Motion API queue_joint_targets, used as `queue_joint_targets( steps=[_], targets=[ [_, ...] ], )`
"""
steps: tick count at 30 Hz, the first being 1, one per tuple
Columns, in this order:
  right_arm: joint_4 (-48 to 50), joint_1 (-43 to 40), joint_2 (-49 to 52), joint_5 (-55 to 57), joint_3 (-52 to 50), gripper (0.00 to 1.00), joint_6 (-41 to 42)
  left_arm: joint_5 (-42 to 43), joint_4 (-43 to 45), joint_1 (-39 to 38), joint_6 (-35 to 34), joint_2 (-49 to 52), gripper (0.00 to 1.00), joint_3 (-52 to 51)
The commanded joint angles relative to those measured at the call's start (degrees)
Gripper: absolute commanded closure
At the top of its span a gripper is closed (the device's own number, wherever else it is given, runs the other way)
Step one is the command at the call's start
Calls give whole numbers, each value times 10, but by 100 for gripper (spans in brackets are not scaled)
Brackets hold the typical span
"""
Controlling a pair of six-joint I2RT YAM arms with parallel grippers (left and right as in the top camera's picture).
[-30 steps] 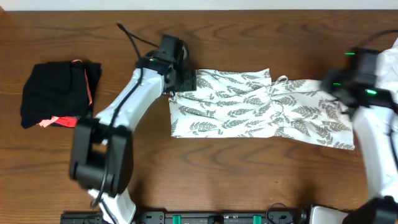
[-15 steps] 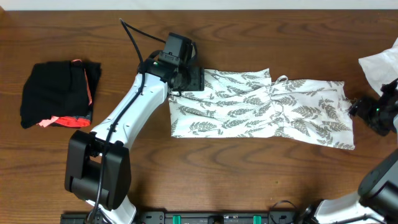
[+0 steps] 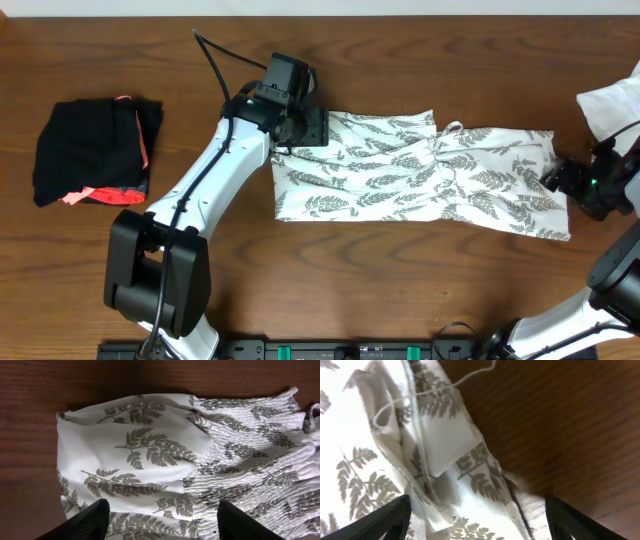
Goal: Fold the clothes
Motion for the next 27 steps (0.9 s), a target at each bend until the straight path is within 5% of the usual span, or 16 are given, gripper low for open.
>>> queue_joint_targets(
  steps=[1,19,21,25,27],
  targets=[
    [-6,0,37,-49,-3,15,-10,-5,-2,0,10,3,30,2],
    [-26,87,100,-76,-3,18,-10,-5,-2,0,10,3,30,2],
    [-25,92,100,-67,-3,29,-9,-5,-4,0,10,3,31,2],
    [-26,90,100,-32,-3,95,23,-5,-9,0,10,3,30,2],
    [-28,85,100,-22,-3,99,42,-5,-9,0,10,3,30,2]
  ],
)
